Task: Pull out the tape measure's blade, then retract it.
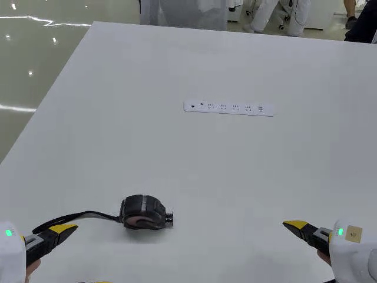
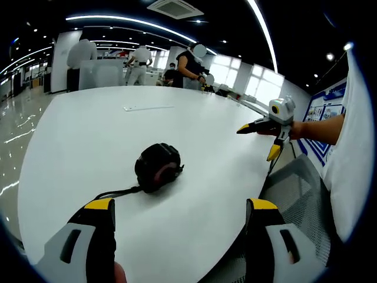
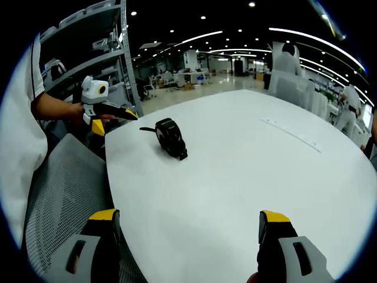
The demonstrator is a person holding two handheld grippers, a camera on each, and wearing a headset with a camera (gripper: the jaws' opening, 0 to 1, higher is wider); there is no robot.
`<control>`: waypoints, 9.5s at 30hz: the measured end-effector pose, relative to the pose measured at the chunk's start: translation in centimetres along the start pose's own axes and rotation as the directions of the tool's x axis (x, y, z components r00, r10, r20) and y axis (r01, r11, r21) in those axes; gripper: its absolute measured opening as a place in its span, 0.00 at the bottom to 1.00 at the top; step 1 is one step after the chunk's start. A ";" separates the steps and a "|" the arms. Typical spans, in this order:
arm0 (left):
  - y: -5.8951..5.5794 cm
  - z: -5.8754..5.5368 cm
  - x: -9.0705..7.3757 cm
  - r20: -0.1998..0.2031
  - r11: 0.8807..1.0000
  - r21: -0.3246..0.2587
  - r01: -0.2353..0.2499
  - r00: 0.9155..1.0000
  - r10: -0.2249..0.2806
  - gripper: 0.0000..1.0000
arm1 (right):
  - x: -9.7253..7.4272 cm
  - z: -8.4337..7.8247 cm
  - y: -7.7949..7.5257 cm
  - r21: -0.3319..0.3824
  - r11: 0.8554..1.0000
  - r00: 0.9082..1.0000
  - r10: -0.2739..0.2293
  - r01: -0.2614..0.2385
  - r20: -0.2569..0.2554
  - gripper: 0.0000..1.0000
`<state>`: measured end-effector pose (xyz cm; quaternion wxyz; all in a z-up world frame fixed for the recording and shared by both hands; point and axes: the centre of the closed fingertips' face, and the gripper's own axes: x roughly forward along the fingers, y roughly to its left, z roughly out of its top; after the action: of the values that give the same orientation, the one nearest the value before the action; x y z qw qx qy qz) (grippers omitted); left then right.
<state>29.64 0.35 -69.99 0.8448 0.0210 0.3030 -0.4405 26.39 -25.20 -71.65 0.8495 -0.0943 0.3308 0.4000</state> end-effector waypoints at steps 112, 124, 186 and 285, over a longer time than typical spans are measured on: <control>5.2 0.1 10.9 -0.344 0.853 0.421 0.308 0.924 -0.165 0.28 | 17.8 5.9 0.6 -0.311 0.902 0.952 0.303 -0.300 -0.038 0.37; 5.2 -0.1 11.2 -0.347 0.838 0.449 0.310 0.925 -0.156 0.28 | 19.0 6.0 1.3 -0.352 0.875 0.941 0.335 -0.331 -0.051 0.24; 5.3 0.0 11.1 -0.360 0.827 0.459 0.325 0.919 -0.161 0.26 | 16.2 3.8 -1.0 -0.362 0.881 0.953 0.287 -0.303 -0.100 0.09; 4.8 0.0 11.2 -0.354 0.824 0.467 0.319 0.922 -0.156 0.27 | 3.8 -5.2 -10.8 -0.326 0.923 0.950 0.110 -0.206 -0.292 0.09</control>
<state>38.14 -4.93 -77.04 0.6893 0.2752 0.2986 -0.6000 33.64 -32.23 -79.12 0.7309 -0.2707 0.3721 0.5041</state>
